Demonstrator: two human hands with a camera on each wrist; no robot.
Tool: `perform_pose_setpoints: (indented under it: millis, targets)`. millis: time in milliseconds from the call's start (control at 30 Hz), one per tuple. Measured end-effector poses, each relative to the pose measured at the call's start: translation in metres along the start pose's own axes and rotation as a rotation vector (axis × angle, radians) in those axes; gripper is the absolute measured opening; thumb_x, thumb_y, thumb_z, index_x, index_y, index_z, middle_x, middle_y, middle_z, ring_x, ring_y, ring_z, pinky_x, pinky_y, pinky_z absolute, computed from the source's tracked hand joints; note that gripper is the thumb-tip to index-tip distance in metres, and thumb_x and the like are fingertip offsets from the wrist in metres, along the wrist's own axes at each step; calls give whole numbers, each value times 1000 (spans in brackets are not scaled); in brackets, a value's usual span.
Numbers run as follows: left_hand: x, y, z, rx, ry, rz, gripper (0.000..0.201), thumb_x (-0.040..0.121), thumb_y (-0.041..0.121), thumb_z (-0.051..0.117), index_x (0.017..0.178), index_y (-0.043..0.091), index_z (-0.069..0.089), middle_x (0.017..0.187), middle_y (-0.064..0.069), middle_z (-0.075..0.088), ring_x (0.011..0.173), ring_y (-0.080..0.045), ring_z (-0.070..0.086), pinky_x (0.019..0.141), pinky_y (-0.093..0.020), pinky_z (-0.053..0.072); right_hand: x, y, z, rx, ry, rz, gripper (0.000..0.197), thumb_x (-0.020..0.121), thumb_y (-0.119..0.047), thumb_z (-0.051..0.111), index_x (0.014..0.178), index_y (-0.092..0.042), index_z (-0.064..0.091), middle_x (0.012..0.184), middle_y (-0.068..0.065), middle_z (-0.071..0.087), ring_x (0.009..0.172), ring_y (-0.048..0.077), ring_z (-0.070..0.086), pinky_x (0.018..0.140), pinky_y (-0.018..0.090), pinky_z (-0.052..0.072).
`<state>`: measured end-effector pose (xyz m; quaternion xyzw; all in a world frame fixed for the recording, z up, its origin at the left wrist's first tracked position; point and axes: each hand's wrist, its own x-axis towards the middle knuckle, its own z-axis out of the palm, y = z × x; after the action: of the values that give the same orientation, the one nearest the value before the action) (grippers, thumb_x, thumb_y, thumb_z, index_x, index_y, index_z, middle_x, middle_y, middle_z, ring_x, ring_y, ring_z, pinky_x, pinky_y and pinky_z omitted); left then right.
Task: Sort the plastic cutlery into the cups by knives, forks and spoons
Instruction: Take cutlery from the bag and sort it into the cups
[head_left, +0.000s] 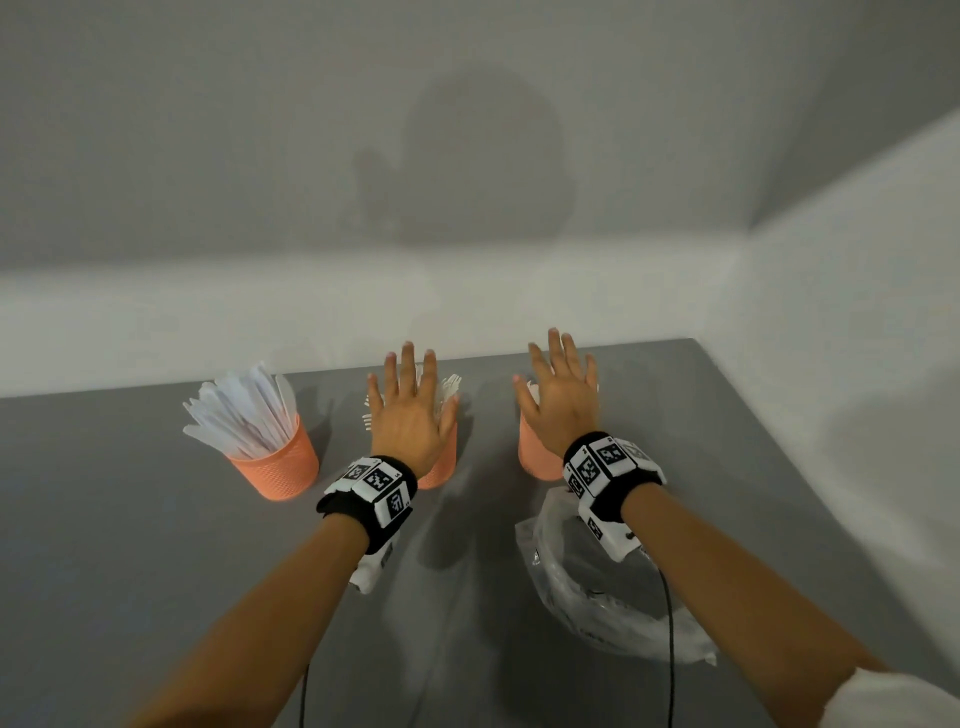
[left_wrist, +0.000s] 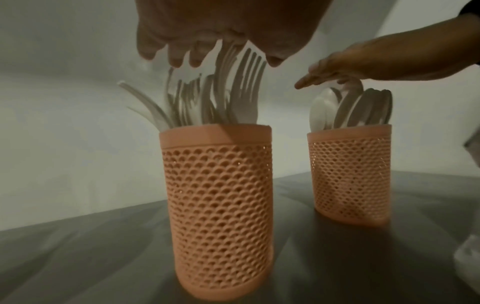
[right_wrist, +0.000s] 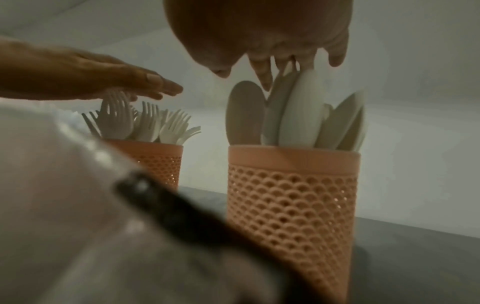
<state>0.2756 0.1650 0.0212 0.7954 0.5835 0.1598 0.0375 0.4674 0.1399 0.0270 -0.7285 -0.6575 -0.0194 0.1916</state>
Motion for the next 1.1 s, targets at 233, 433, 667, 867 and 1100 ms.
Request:
perform_pose_setpoints:
  millis: [233,433,667,867,1100]
  targets:
    - [12,5,-4,-141,-31,-100,73,88,47,9,144,3,26,149,-22,29,137,-37,29,113,-44,26,7,-5,4,-130,-161,63,48,99,-28,28,146,-22,28,156,17,18,145,33,11,116,51,4]
    - [21,7,3,10,-130,-106,62,95,52,25,146,16,23,146,-21,33,133,-39,31,110,-47,25,12,-3,3,-216,-304,132,48,100,-40,15,143,-29,34,158,17,7,144,36,8,115,55,5]
    - [25,11,4,81,-180,-146,75,91,63,20,149,18,7,155,-21,10,143,-39,11,116,-49,12,8,-9,-1,-270,-303,126,56,96,-51,22,140,-21,39,157,20,7,144,34,13,114,52,13]
    - [26,10,-2,35,-220,-167,79,89,65,21,149,18,3,157,-19,5,144,-38,4,117,-51,6,7,-9,-8,-233,-376,131,64,94,-59,22,147,-23,21,158,15,2,145,34,6,115,53,10]
    - [12,4,-21,-129,-176,-144,75,91,61,26,150,21,1,158,-13,-2,146,-30,-5,115,-53,-4,1,-13,-30,-50,-410,200,70,93,-61,22,150,-27,2,158,16,-7,146,33,-4,115,55,-3]
